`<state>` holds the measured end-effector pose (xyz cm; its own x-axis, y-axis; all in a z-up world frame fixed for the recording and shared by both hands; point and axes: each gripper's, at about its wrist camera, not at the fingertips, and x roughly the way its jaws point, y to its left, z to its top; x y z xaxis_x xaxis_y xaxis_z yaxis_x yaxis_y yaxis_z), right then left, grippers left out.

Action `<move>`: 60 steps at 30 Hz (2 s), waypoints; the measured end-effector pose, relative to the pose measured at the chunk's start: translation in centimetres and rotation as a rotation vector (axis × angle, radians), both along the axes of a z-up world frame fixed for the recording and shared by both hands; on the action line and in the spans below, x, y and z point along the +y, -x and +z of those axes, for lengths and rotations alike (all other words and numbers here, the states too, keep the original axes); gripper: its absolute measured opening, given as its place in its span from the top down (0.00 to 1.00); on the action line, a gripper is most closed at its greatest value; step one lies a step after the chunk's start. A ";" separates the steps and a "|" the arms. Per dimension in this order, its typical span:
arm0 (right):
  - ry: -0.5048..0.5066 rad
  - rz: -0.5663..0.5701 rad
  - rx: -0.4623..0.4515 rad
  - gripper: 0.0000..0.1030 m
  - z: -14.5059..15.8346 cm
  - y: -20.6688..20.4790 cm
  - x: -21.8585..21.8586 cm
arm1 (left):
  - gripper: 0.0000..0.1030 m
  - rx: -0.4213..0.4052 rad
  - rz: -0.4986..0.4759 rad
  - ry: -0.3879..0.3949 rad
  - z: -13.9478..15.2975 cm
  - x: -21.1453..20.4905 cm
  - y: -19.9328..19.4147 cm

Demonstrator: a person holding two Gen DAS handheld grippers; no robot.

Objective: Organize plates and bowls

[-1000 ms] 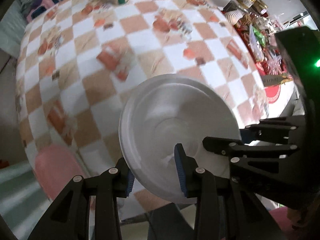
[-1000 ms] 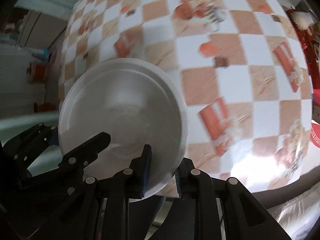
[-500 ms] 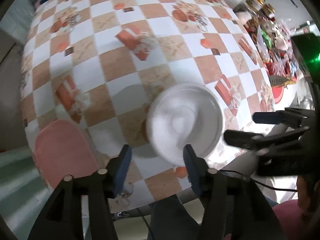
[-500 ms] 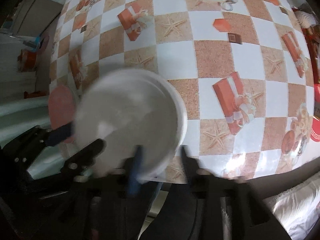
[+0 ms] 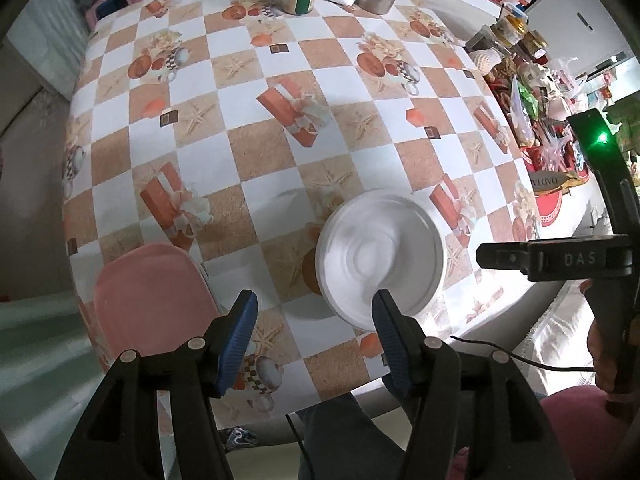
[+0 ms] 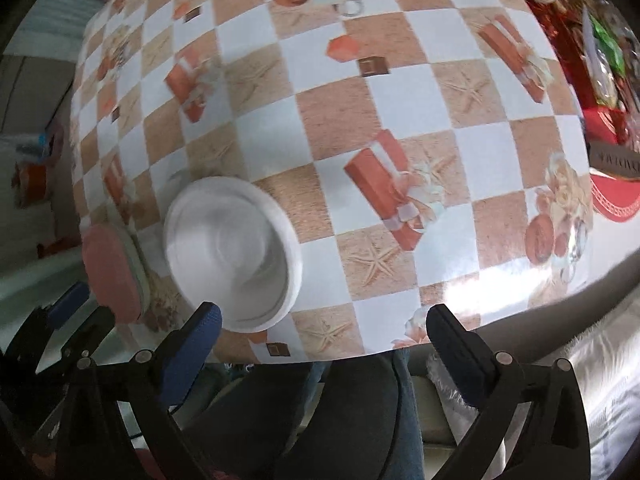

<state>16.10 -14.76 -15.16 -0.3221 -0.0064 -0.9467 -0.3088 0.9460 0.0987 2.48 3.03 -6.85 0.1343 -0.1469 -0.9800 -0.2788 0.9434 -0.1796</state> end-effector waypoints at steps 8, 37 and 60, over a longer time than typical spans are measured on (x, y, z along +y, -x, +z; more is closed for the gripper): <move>0.014 -0.022 0.010 0.00 -0.3 0.3 -0.4 | 0.38 0.003 0.014 0.005 -0.2 0.2 0.3; 0.012 -0.038 0.023 0.00 -0.6 0.7 -1.0 | 0.36 0.016 -0.014 -0.010 -0.2 -0.7 -0.1; 0.008 -0.043 0.020 0.00 -0.4 1.3 -1.3 | 0.36 0.010 -0.021 -0.017 0.0 -1.5 0.2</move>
<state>14.80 -16.01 -15.59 -0.3413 0.0000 -0.9400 -0.2655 0.9593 0.0964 2.24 1.57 -6.87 0.1211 -0.1327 -0.9837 -0.2603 0.9521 -0.1605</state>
